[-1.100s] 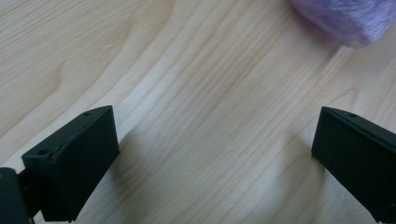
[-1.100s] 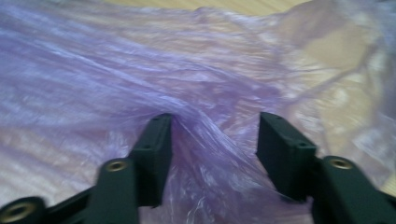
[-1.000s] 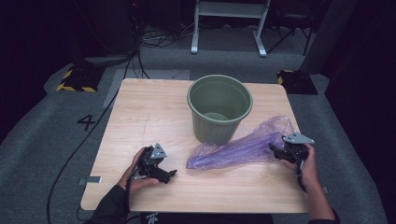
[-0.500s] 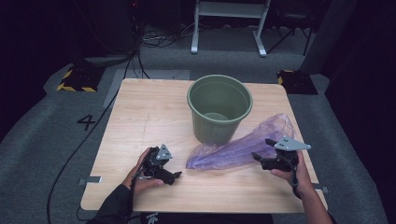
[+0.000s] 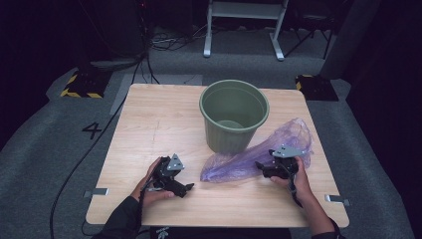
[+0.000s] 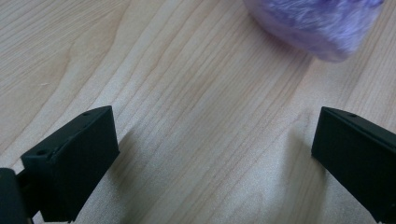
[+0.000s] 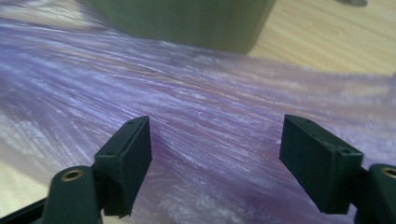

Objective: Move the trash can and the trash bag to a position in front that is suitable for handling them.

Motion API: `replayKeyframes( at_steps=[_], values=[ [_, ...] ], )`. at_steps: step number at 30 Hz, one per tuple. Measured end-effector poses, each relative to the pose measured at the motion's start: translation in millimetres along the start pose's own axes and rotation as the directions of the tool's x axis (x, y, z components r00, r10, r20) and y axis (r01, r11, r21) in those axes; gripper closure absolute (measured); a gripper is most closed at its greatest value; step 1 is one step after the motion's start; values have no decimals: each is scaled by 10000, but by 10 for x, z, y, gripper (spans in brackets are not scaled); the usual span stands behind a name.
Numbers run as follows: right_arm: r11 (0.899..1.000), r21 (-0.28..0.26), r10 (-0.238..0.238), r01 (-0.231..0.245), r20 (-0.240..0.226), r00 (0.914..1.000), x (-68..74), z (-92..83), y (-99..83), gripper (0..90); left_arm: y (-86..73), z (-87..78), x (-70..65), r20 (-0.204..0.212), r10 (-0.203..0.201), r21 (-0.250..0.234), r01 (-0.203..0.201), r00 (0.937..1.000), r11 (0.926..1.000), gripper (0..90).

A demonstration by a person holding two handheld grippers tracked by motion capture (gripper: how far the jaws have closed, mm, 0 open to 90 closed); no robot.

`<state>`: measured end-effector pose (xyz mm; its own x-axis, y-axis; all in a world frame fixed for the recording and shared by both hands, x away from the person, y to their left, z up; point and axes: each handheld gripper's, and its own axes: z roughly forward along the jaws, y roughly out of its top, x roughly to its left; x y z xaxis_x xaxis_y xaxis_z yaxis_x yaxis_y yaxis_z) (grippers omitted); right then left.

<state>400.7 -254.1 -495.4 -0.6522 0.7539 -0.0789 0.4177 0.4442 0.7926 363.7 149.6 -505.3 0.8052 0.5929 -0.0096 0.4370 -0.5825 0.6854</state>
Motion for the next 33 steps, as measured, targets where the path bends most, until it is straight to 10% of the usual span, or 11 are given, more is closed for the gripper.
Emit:
replayKeyframes(
  at_steps=[14,25,33],
  values=[
    [9974,587,457,-416,-708,9964,-207,137,6,460,8,6,-3,68,126,11,-126,9999,9999,3],
    [9968,366,725,-711,-384,9966,-264,116,-22,833,1,0,-12,73,115,3,-115,9999,9999,3],
    [9980,243,593,-588,-207,9980,-280,57,-56,892,-2,-4,-18,53,85,12,-85,9999,10000,3]
  ],
)
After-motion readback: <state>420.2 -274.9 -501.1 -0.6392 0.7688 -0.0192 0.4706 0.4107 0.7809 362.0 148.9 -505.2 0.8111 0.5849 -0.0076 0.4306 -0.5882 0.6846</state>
